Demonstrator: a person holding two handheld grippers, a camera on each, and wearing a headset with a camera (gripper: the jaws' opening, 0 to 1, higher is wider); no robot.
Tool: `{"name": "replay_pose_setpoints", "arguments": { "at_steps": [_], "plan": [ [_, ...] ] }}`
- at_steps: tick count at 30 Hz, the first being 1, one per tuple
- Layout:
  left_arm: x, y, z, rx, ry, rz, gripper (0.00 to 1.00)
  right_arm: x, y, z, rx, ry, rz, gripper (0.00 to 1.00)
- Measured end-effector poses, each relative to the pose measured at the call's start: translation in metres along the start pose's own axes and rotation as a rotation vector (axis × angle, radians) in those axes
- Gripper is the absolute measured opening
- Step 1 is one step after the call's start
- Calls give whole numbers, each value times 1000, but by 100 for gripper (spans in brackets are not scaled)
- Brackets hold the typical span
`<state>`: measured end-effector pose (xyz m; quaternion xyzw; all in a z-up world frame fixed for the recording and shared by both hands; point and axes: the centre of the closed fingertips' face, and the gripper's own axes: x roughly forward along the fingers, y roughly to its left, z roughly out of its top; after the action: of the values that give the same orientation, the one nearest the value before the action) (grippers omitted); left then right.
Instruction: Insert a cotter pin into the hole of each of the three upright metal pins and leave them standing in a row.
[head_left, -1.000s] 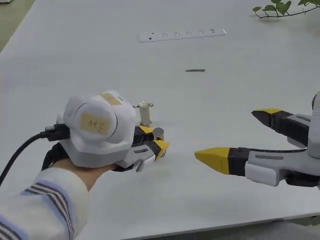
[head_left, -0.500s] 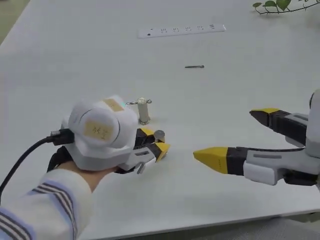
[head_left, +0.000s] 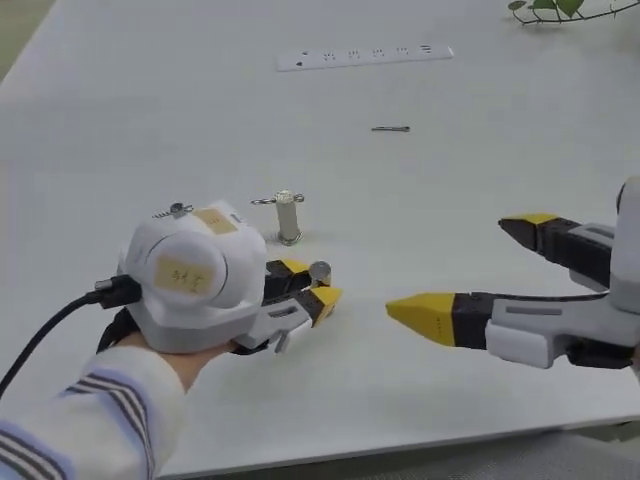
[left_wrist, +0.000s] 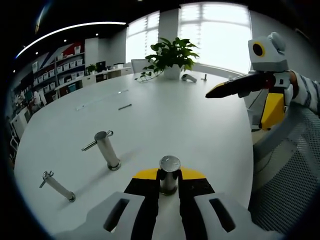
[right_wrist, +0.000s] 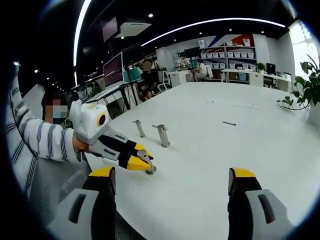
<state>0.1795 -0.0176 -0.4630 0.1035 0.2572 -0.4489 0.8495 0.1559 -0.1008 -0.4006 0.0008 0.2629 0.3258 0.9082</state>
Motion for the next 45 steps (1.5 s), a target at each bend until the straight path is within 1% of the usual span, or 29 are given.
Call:
{"name": "replay_pose_setpoints", "arguments": {
  "at_steps": [1,2,3,4,6,7,9,10,11,12,13,14,16,19,20,23,24,25,27,28,29,31,35,36,38,41,43,45],
  "plan": [
    [-1,0,1,-2,0,-1,11,0,0,0,-2,3,0,92],
    [-4,0,4,-11,-8,2,11,0,0,0,-3,3,0,92],
    [-7,0,9,-19,-34,0,15,-1,0,0,-3,3,0,92],
    [-11,-1,15,-19,-51,-15,18,-1,0,0,-3,4,-1,92],
    [-19,-2,20,-12,-61,-28,29,-2,-1,0,-3,3,-2,92],
    [-24,-2,24,-10,-70,-39,33,-3,-1,1,-2,3,-2,92],
    [-35,-1,27,-10,-77,-52,41,-3,-3,1,-6,5,-5,92],
    [-40,0,28,-8,-78,-50,43,-3,-4,1,-11,8,-7,92],
    [-47,2,28,9,-75,-43,44,-4,-5,0,-13,12,-8,92],
    [-52,3,27,18,-65,-38,44,-4,-7,0,-11,16,-12,92],
    [-60,4,27,21,-68,-31,44,-4,-9,-1,-7,17,-16,92],
    [-64,6,27,17,-70,-26,46,-5,-12,-2,-1,17,-22,92],
    [-76,7,27,8,-75,-19,54,-5,-14,-3,3,22,-27,92],
    [-86,8,24,-8,-70,-9,69,-6,-17,-4,2,33,-34,92],
    [-89,7,19,-22,-49,-7,74,-6,-18,-4,2,35,-34,92],
    [-95,1,15,-17,-44,-6,84,-6,-19,-6,0,46,-35,92],
    [-96,-1,14,-26,-48,-11,87,-6,-20,-7,-1,50,-35,92],
    [-96,-3,13,-37,-52,-15,92,-6,-20,-7,-4,56,-35,92],
    [-96,-5,14,-62,-74,-10,99,-7,-20,-8,-8,64,-33,92],
    [-96,-5,14,-89,-89,2,99,-7,-21,-8,-9,67,-33,92],
    [-96,-5,14,-100,-94,6,99,-7,-21,-8,-12,71,-33,92],
    [-95,-8,11,-114,-88,1,99,-7,-22,-8,-20,80,-29,92],
    [-94,-10,5,-107,-73,2,99,-6,-26,-5,-56,105,-26,91],
    [-94,-10,6,-110,-75,3,99,-6,-28,-3,-70,112,-26,91],
    [-94,-10,6,-121,-81,6,99,-6,-32,3,-98,109,-23,89],
    [-94,-9,6,-132,-86,10,99,-4,-39,10,-128,129,-11,85],
    [-94,-9,6,-137,-87,10,99,-3,-46,14,-164,162,-7,80],
    [-94,-10,7,-146,-90,8,99,-2,-51,17,-204,184,4,76]
  ]
}}
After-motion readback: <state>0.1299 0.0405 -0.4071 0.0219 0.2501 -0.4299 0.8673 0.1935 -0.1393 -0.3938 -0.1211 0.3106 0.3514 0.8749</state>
